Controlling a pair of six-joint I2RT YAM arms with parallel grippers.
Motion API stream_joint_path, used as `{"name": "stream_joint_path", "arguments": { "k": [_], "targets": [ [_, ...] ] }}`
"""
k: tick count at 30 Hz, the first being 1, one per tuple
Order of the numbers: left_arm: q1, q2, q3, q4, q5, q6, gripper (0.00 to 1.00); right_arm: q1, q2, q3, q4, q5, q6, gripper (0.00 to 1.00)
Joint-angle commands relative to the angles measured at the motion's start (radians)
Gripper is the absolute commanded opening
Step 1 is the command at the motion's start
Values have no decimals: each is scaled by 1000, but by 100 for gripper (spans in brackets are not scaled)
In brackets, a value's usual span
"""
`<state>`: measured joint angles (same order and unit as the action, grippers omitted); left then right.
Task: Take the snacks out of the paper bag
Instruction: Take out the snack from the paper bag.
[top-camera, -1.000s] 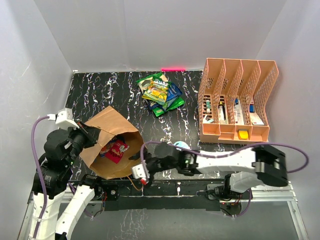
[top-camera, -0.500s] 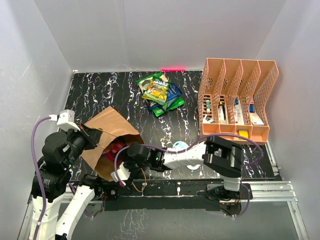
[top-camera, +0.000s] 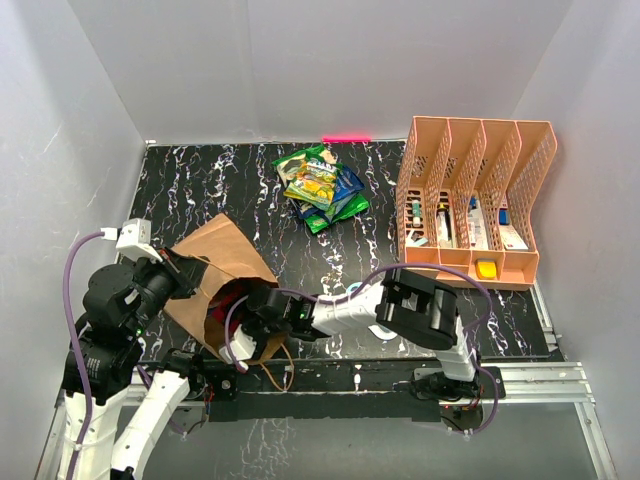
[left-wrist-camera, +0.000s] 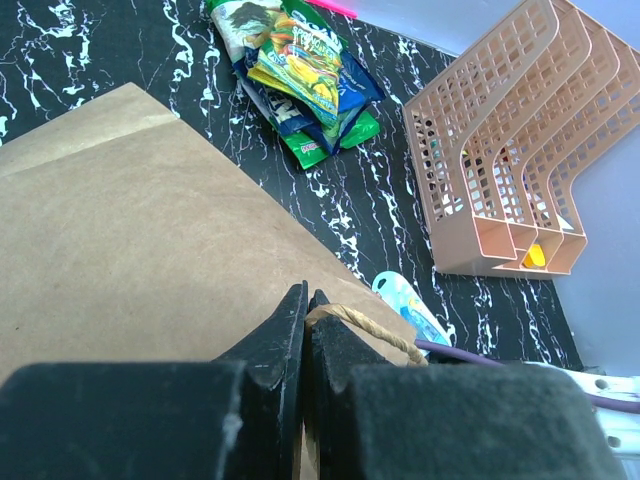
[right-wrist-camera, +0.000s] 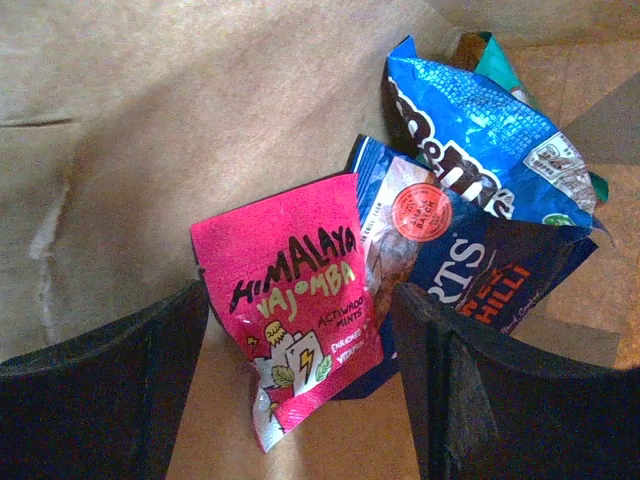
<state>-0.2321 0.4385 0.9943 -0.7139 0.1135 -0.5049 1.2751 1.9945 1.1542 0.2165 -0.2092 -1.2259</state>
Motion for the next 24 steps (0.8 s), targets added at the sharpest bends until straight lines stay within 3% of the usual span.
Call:
{"name": "stream_joint_path", "arguments": {
  "k": [1,8,16,24],
  "targets": [
    [-1,5,18,23,18,11,0,-3,36,14,198,11,-59,76],
    [-2,8,23,24,17,4,0,-10,114,-8,499,98,-91,76],
    [-2,5,18,26,18,0,0,-59,147,64,521,89,-15,72],
    [-2,0,15,21,8,2,0,-63,132,47,530,67,20,39]
  ]
}}
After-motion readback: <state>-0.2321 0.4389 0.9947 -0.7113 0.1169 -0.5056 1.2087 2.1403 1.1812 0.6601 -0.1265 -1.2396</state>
